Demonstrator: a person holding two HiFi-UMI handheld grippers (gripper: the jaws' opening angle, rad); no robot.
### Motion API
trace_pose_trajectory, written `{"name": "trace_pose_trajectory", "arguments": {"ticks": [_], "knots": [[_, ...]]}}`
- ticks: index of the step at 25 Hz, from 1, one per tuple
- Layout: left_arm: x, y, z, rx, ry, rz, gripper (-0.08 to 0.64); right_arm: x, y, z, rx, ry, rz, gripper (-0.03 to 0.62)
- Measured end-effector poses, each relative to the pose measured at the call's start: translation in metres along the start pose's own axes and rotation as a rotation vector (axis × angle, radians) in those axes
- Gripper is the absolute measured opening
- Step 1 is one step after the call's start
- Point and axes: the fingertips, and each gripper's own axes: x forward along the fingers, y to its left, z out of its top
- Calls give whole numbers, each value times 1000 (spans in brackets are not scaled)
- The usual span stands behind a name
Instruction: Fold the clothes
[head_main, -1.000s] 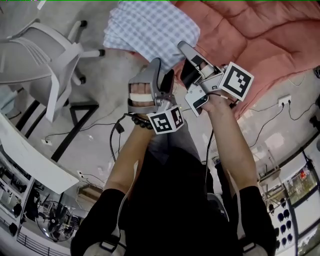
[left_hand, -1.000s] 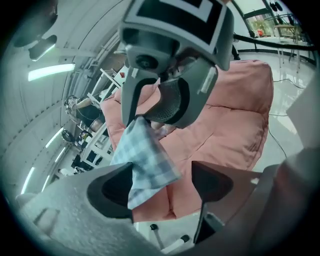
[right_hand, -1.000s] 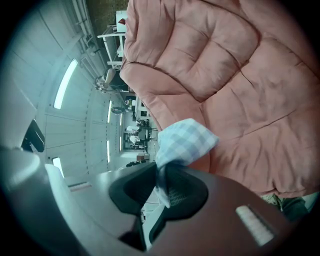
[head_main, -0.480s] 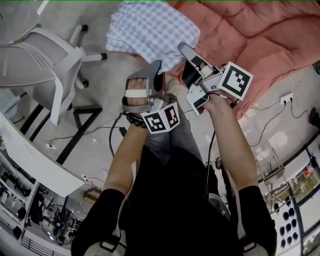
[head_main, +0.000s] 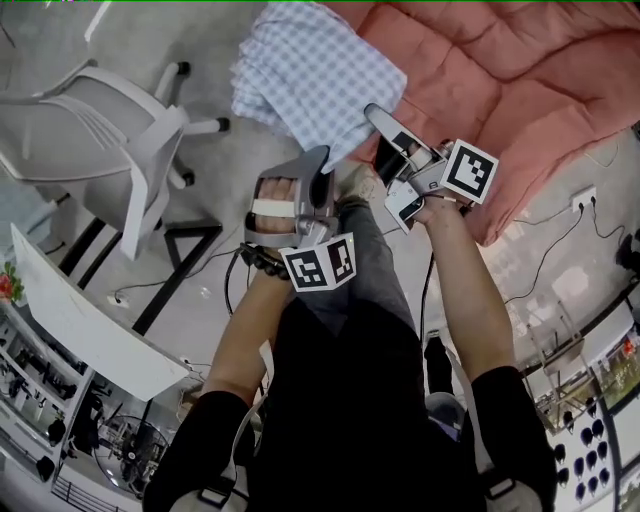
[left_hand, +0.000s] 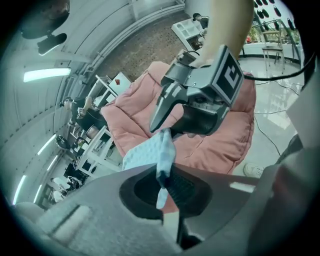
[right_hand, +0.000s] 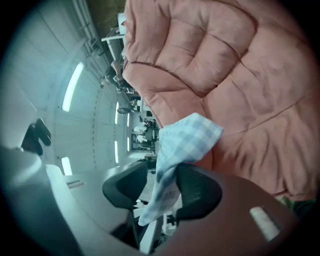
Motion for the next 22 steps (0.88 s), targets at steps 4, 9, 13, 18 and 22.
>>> {"name": "trace_pose_trajectory", "arguments": {"ticks": [4,9,13,18,22], "knots": [[-7,13,5,13,-17,-26,12,-5,-13,2,166,-81,96,256],[-15,25,7,3,-29,-41,12,-8,-38,10,298,-182,124,323],[-19,33,9,-27,-33,-50,14,2,-61,30,422,-259,204,402],[-19,34,5,-34,-33,-68,14,32,-61,30,408,-208,258,397],[-18,30,-1,-52,-17,-75,14,32,-56,39,360,-220,213,158]]}}
